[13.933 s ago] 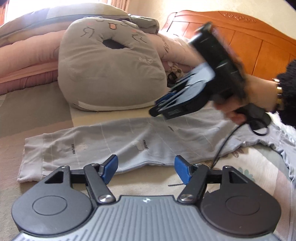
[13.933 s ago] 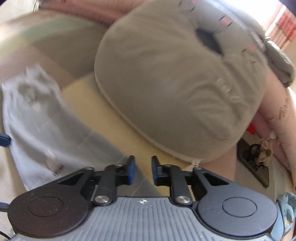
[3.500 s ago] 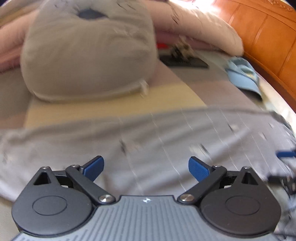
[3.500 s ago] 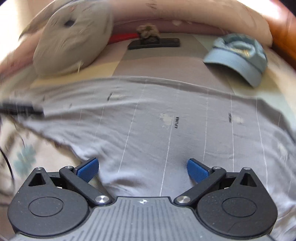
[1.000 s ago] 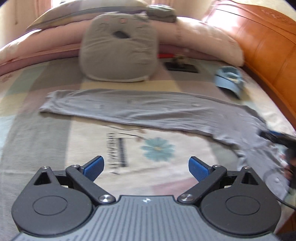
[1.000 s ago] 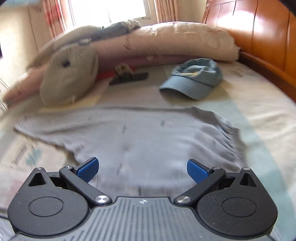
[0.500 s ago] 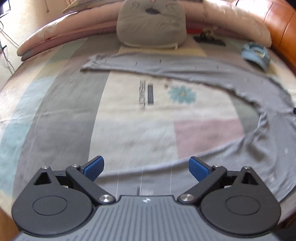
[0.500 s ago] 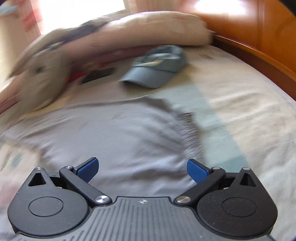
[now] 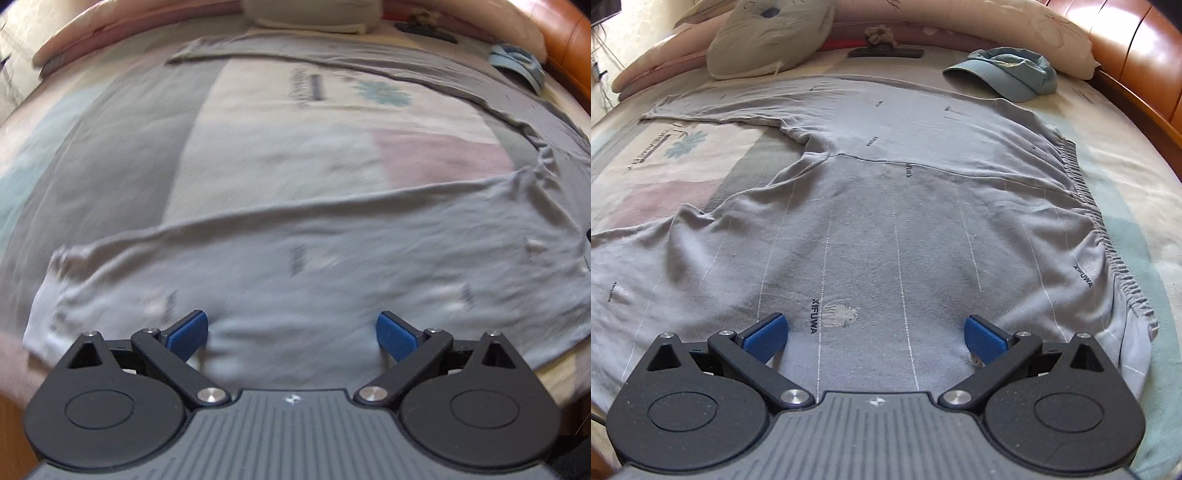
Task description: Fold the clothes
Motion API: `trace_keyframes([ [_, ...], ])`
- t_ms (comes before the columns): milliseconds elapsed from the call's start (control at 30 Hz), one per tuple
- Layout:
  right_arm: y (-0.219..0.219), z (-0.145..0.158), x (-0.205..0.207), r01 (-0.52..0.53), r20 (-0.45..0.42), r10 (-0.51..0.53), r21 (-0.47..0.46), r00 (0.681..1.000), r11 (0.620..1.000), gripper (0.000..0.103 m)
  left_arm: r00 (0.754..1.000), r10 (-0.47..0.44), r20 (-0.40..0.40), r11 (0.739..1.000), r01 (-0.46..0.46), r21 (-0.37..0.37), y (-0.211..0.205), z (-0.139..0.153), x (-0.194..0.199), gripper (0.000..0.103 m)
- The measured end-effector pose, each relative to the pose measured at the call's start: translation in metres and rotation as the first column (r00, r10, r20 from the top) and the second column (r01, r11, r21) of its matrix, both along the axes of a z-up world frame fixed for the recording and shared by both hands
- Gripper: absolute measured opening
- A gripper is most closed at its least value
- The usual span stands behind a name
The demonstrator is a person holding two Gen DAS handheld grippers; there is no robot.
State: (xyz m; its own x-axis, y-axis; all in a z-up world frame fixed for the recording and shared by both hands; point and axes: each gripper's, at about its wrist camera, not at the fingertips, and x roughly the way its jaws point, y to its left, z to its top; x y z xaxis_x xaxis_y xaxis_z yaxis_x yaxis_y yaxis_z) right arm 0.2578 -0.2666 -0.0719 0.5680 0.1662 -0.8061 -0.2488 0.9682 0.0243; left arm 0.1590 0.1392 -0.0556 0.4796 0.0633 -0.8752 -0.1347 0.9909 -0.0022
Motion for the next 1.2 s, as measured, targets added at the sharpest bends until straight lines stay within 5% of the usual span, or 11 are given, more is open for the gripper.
trace_keyframes([
  [233, 0.003, -0.004, -0.008, 0.054, 0.064, -0.054, 0.004, 0.996, 0.999, 0.103, 0.99, 0.107, 0.093, 0.986, -0.093, -0.137, 0.085, 0.018, -0.019, 0.098],
  [533, 0.022, 0.01, -0.006, 0.192, -0.026, -0.195, -0.09, 0.98, 0.977, 0.103, 0.953, 0.25, 0.172, 0.946, -0.203, -0.251, 0.149, 0.008, -0.009, 0.096],
  [733, 0.062, 0.035, -0.015, 0.088, 0.024, -0.086, -0.1, 0.996, 0.991, 0.103, 0.965, 0.165, 0.204, 0.974, -0.127, -0.189, 0.139, 0.024, -0.001, 0.096],
  [900, 0.108, 0.025, 0.002, -0.011, 0.043, 0.016, -0.107, 0.999, 0.994, 0.103, 0.977, 0.051, 0.205, 0.995, -0.033, -0.089, 0.119, 0.02, -0.001, 0.097],
  [1000, 0.125, 0.011, 0.019, -0.001, 0.026, 0.005, -0.141, 1.0, 0.99, 0.103, 0.983, 0.026, 0.182, 0.998, -0.014, -0.068, 0.119, 0.014, -0.008, 0.097],
  [1200, 0.13, 0.018, 0.03, 0.025, 0.023, -0.023, -0.064, 0.999, 0.998, 0.103, 0.99, -0.004, 0.144, 0.997, 0.014, -0.072, 0.127, 0.003, -0.023, 0.097],
])
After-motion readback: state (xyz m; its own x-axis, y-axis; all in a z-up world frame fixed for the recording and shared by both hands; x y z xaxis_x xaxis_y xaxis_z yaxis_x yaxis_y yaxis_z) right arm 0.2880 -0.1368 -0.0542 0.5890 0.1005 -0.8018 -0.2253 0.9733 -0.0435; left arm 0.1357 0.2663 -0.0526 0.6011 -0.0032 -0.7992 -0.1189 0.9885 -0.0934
